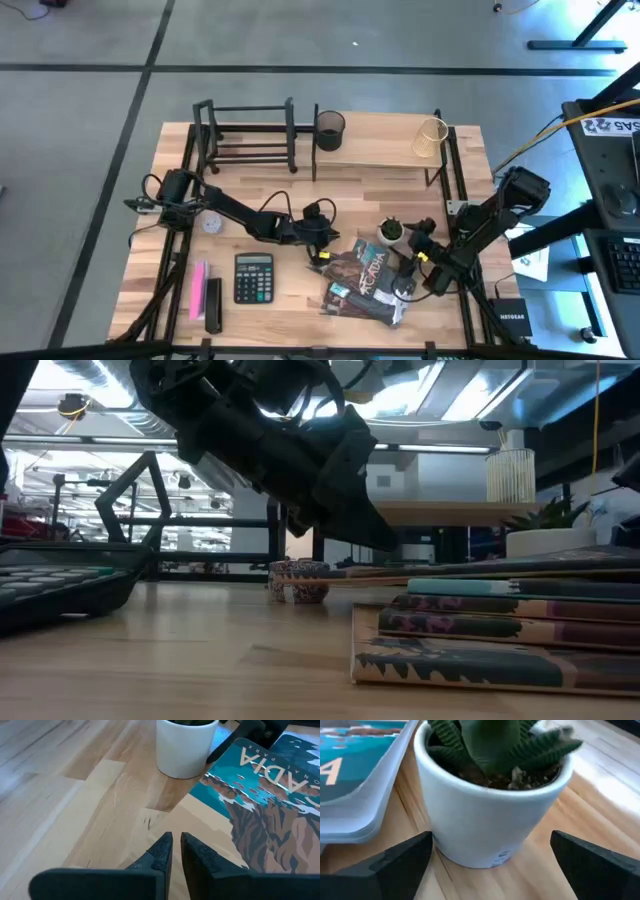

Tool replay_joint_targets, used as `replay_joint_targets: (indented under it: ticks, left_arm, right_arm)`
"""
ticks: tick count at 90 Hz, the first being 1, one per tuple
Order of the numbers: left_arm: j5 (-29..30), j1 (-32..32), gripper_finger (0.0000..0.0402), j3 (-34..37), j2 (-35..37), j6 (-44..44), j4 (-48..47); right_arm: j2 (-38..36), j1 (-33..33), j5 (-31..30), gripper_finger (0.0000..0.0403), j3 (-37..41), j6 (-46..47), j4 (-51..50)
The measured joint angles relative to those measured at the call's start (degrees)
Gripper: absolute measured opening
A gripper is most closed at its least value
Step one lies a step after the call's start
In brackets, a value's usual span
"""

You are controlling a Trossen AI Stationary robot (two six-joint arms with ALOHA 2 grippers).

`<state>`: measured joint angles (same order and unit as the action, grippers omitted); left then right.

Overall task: Stock shelves
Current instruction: Put the flower vase on the shelf

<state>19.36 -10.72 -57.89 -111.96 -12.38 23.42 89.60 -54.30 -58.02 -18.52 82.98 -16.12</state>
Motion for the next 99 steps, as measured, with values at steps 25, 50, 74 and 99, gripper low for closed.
replay_joint_targets:
  ticks: [25, 50, 74, 99]
  left_arm:
    - [-1.01, 0.00, 0.0021, 0.00, 0.00, 0.18, -0.05]
    - [-1.01, 0.00, 0.0021, 0.00, 0.00, 0.18, -0.07]
    - [-0.99, -0.04, 0.0021, 0.00, 0.00, 0.18, -0.11]
    - [-0.99, -0.13, 0.0021, 0.00, 0.00, 0.18, -0.43]
  right_arm:
    - [-0.02, 0.02, -6.63, 0.0392, 4.91, -2.69, 13.75]
    - [-0.04, 3.74, -8.30, 0.0392, 4.91, -8.01, 17.72]
    - [-0.07, 9.06, -5.41, 0.0381, 5.29, -12.82, 21.07]
    - [-0.11, 10.60, -3.90, 0.0329, 5.30, -15.59, 24.18]
